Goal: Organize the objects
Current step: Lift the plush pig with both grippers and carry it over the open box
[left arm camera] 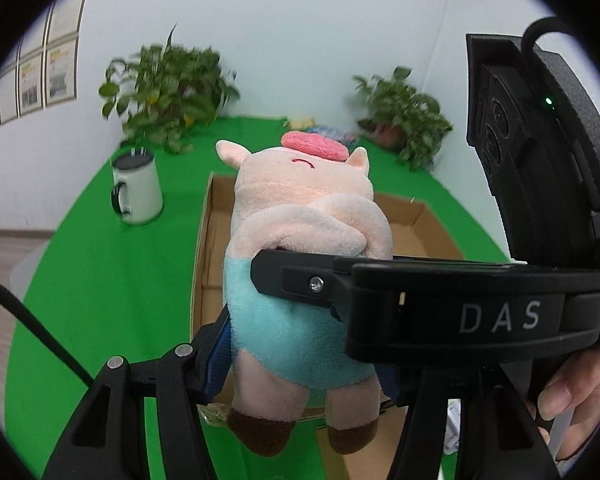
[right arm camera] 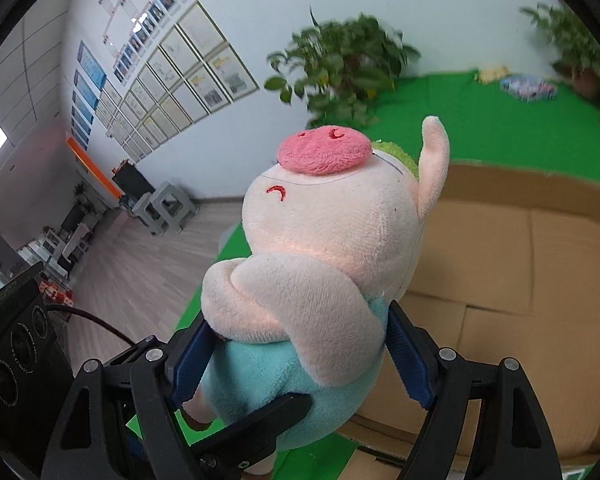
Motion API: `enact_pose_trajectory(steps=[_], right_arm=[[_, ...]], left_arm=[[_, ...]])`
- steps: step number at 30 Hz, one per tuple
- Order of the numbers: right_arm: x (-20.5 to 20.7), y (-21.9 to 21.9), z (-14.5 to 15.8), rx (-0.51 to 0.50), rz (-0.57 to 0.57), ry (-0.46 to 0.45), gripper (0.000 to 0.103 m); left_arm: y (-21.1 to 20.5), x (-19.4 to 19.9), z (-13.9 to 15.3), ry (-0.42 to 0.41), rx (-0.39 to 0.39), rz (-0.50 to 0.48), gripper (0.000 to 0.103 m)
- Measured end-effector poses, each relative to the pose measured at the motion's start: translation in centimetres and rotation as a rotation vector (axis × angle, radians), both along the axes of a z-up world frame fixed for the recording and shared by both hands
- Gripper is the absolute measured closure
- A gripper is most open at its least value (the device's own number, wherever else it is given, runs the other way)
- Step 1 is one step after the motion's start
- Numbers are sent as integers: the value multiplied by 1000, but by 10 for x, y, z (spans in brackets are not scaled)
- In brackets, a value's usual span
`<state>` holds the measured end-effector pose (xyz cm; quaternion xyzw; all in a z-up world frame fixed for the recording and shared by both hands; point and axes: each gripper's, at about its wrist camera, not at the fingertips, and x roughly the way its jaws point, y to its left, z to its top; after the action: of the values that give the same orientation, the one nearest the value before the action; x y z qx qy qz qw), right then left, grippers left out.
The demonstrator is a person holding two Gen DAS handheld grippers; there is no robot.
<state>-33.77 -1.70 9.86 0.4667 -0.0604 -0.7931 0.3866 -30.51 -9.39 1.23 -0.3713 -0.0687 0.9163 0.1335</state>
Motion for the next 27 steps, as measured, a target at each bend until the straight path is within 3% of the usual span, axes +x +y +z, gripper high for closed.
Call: enact_pose_trajectory(steps=[4, 11, 13, 17, 22, 27], right_arm=[[-10, 15, -86, -2, 11, -95, 25], [-23, -5, -171, 48, 34, -199, 25], [-26, -2, -186, 36, 40, -220, 23], [-30, -5, -197, 2, 69, -241, 17], [-24, -3, -194, -12, 70, -252, 12], [-17, 16, -157, -145, 63, -224, 5]], left_arm=[[-6, -15, -29, -92, -2, 19, 44], [-16, -28, -65, -225, 18, 18, 44], [-18, -27, -68, -221, -4, 2, 43], [-24, -16, -59, -206, -25, 3, 40], [-45, 11, -33, -113, 22, 19, 40], [-64, 3, -38, -141, 60, 71, 40]])
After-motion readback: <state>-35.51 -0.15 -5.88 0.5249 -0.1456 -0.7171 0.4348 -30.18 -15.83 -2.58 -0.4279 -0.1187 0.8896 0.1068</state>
